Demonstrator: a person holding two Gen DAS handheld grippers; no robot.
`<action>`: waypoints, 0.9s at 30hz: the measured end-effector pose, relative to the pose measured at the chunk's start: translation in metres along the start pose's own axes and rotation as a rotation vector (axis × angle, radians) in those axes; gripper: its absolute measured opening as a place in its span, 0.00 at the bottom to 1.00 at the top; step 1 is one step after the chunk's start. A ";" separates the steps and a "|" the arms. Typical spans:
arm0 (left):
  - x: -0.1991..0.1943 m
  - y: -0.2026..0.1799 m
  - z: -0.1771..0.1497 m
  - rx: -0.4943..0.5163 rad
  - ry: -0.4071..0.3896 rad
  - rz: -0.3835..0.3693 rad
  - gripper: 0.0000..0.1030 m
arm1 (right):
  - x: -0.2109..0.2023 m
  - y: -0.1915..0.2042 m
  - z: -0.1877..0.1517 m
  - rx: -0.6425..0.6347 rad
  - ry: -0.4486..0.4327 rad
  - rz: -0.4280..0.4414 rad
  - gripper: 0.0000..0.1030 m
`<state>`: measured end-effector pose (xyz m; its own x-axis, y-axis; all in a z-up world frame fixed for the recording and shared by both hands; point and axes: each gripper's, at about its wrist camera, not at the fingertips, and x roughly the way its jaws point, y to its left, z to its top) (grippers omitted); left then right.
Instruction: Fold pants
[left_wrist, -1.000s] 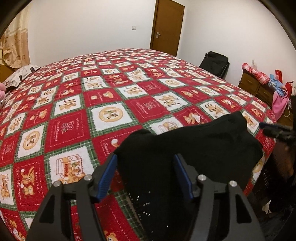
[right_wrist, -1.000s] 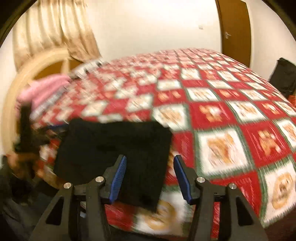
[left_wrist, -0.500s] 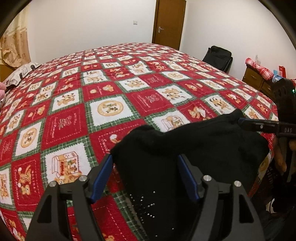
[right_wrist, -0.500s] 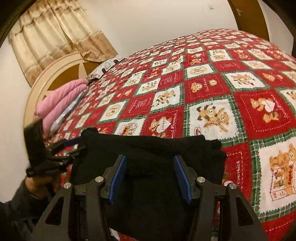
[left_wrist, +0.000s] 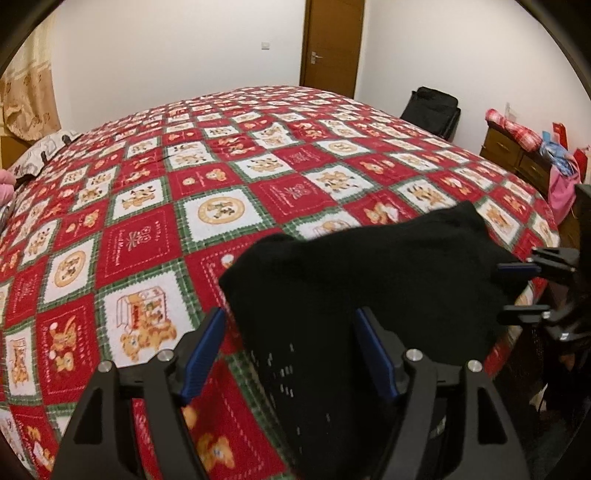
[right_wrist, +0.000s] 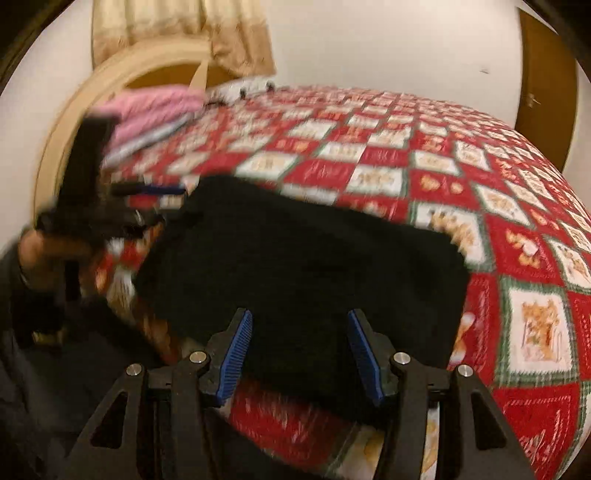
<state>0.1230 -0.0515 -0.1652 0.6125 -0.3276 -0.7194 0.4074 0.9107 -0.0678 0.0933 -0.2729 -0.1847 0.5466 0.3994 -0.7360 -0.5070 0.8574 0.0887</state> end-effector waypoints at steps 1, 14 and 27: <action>-0.003 -0.002 -0.003 0.006 0.003 0.004 0.72 | 0.004 -0.001 -0.005 -0.005 0.016 -0.012 0.54; -0.001 -0.019 -0.047 0.010 0.060 -0.015 0.72 | 0.057 0.009 0.098 0.254 0.008 0.511 0.54; -0.017 -0.015 -0.013 0.025 -0.036 0.007 0.72 | 0.074 -0.025 0.093 0.437 0.005 0.487 0.54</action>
<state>0.0973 -0.0567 -0.1609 0.6395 -0.3306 -0.6941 0.4195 0.9066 -0.0453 0.2086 -0.2349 -0.1783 0.3196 0.7747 -0.5456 -0.3772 0.6323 0.6767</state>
